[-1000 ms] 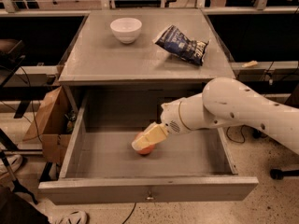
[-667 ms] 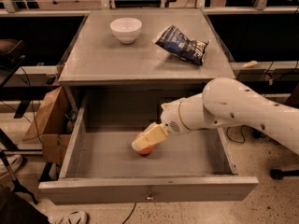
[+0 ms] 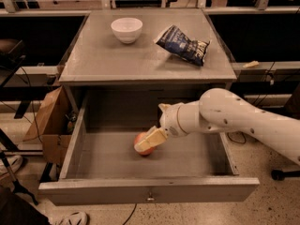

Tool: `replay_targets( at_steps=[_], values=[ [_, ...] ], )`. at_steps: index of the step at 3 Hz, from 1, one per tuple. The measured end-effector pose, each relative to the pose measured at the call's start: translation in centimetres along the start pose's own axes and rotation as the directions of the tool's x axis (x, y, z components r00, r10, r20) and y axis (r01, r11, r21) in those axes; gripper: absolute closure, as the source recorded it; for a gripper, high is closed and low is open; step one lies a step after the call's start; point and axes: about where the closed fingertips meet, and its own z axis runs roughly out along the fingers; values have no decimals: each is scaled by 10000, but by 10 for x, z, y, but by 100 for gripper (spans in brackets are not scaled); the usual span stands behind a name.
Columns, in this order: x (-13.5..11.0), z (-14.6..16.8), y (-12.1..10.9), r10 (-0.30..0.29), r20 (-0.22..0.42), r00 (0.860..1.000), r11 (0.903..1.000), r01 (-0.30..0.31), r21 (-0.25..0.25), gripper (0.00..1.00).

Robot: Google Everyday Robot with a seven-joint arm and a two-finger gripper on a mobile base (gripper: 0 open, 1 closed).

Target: Pick apple from top drawer and place on counter

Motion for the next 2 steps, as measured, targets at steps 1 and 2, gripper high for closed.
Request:
replay_targets(
  at_steps=[1,2],
  values=[
    [18,17,-7,-486,277,9984,9988,484,61,0],
    [35,31,-3,-585,545,9968,9983,585,23,0]
  ],
)
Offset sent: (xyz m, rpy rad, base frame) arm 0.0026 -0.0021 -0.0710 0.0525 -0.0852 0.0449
